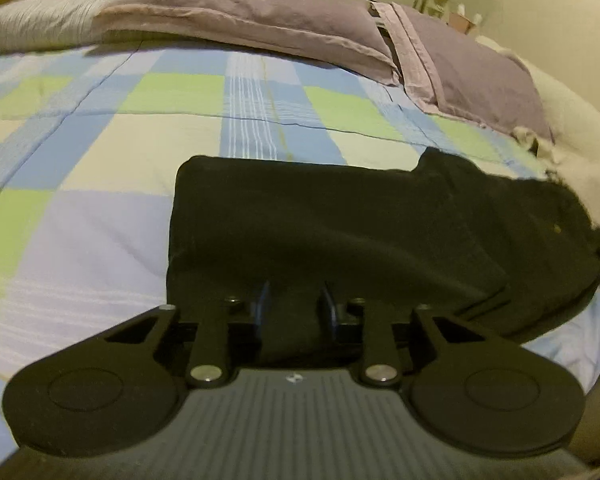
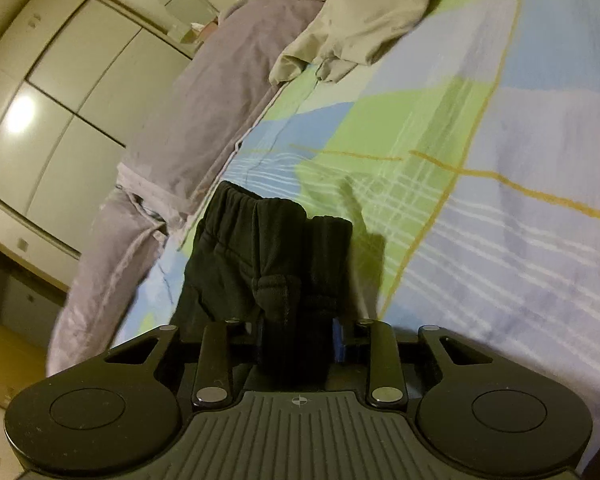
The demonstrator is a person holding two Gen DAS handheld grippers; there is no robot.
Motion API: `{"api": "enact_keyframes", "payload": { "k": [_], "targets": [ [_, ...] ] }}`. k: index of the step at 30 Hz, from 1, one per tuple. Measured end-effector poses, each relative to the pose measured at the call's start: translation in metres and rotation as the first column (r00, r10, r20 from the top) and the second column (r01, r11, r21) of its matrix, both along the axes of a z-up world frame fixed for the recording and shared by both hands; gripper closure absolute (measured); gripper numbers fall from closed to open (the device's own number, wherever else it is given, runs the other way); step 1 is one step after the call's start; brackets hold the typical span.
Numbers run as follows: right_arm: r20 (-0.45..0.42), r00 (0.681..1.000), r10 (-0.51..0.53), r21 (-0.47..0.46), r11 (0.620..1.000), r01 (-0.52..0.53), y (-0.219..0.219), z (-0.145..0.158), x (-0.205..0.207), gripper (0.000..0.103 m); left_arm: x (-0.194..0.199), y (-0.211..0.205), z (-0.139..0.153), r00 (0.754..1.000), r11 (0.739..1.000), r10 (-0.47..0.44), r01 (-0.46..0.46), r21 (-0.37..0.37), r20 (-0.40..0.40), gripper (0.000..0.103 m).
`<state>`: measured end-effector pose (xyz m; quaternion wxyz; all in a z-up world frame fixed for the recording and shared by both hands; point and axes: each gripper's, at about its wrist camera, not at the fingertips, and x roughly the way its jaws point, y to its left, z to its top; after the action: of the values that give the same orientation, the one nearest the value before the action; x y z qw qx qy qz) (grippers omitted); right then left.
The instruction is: Fold clothes
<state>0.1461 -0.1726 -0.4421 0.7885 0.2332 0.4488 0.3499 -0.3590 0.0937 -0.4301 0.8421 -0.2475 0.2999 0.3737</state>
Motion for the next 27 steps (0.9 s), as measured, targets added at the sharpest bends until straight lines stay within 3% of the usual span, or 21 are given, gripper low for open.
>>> {"api": "enact_keyframes", "payload": {
  "k": [3,5,6,8,10,12,14,17,20,22,24,25,27],
  "targets": [
    [0.100,0.995,0.019,-0.099,0.995,-0.009,0.014,0.018,-0.013,0.076,-0.009,0.002,0.011,0.998,0.999,0.016,-0.013,-0.041,0.065,0.081],
    [0.220,0.974,0.055,-0.164,0.986,-0.019,0.027,0.037,-0.029,0.077,-0.020,0.005,0.016,0.993,0.998,0.027,-0.021,-0.054,0.116,0.081],
    [0.288,0.954,0.081,-0.197,0.980,-0.024,0.034,0.046,-0.041,0.078,-0.026,0.007,0.016,0.991,0.997,0.047,-0.040,-0.062,0.123,0.081],
    [0.456,0.876,0.158,-0.267,0.963,-0.035,0.053,0.068,-0.077,0.078,-0.041,0.011,0.015,0.986,0.994,0.086,-0.075,-0.080,0.142,0.081],
    [0.602,0.761,0.242,-0.335,0.942,-0.035,0.072,0.088,-0.114,0.079,-0.060,0.016,0.013,0.975,0.987,0.131,-0.110,-0.120,0.178,0.081],
    [0.730,0.593,0.340,-0.382,0.922,-0.059,0.095,0.102,-0.165,0.079,-0.078,0.020,0.012,0.961,0.978,0.163,-0.128,-0.163,0.224,0.081],
    [0.803,0.410,0.433,-0.429,0.897,-0.108,0.111,0.103,-0.223,0.079,-0.096,0.023,0.010,0.945,0.969,0.193,-0.141,-0.203,0.262,0.081],
    [0.827,0.112,0.551,-0.530,0.830,-0.173,0.128,0.086,-0.318,0.079,-0.121,0.027,0.006,0.924,0.954,0.240,-0.168,-0.247,0.297,0.081],
    [0.743,-0.123,0.658,-0.666,0.711,-0.226,0.133,0.035,-0.397,0.079,-0.139,0.029,0.001,0.912,0.941,0.270,-0.183,-0.285,0.309,0.081],
    [0.662,-0.220,0.716,-0.749,0.628,-0.212,0.135,-0.002,-0.427,0.076,-0.149,0.028,-0.003,0.906,0.933,0.280,-0.179,-0.311,0.318,0.081],
    [0.580,-0.299,0.758,-0.814,0.556,-0.168,0.137,-0.036,-0.452,0.072,-0.155,0.026,-0.005,0.902,0.929,0.283,-0.174,-0.327,0.325,0.081],
    [0.547,-0.323,0.772,-0.835,0.528,-0.152,0.138,-0.048,-0.461,0.071,-0.158,0.026,-0.005,0.900,0.929,0.284,-0.172,-0.329,0.330,0.081],
    [0.570,-0.275,0.774,-0.821,0.538,-0.188,0.138,-0.040,-0.454,0.067,-0.158,0.026,-0.005,0.895,0.927,0.286,-0.169,-0.335,0.341,0.081]
  ]
}}
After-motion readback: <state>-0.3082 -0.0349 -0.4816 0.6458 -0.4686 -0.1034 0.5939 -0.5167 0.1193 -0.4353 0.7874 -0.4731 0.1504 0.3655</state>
